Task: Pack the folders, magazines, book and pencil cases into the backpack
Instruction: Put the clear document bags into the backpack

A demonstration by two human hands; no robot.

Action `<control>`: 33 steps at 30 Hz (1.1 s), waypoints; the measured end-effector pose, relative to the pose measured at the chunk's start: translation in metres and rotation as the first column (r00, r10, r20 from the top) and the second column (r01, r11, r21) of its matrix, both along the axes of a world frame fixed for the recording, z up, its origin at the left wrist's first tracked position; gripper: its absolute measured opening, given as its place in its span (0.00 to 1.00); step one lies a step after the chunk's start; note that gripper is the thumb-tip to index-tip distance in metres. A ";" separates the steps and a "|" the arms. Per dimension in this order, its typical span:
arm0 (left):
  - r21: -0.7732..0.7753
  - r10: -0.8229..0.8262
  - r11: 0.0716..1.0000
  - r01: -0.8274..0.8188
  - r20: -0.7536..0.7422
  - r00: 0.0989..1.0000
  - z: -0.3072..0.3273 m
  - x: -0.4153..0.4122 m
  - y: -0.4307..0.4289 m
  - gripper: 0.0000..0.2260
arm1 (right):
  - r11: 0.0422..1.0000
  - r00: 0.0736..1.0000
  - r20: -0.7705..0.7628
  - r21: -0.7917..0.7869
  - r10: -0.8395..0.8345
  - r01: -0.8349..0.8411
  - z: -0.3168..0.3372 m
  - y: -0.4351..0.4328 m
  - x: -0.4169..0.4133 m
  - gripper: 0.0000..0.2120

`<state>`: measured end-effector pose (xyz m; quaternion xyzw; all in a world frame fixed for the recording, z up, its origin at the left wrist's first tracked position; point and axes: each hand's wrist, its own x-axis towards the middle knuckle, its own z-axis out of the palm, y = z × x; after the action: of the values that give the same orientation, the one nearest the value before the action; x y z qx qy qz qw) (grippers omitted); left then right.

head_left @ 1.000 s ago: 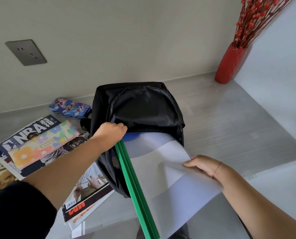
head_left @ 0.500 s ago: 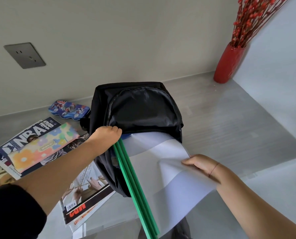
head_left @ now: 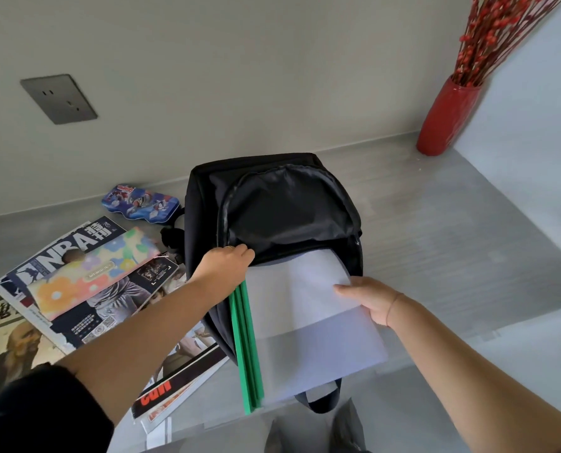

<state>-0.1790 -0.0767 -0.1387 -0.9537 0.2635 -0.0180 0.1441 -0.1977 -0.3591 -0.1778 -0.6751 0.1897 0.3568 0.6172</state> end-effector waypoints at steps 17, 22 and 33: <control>-0.586 0.263 0.749 -0.310 -0.167 0.950 -0.013 0.009 -0.001 0.04 | 0.917 0.923 -0.136 0.126 -0.361 0.378 0.001 0.036 -0.020 0.15; -0.599 0.315 0.710 -0.371 -0.202 0.928 -0.016 0.014 0.004 0.03 | 0.829 0.863 -0.248 0.256 -0.441 0.497 0.007 0.039 -0.017 0.13; -0.660 0.309 0.613 -0.434 -0.305 0.901 -0.019 0.018 0.004 0.02 | 0.818 0.852 -0.311 0.277 -0.421 0.505 -0.008 0.090 -0.025 0.06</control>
<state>-0.1612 -0.0729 -0.1572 -0.9650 0.0423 -0.0115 -0.2584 -0.2227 -0.2696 -0.1855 -0.4408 0.3546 0.3001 0.7681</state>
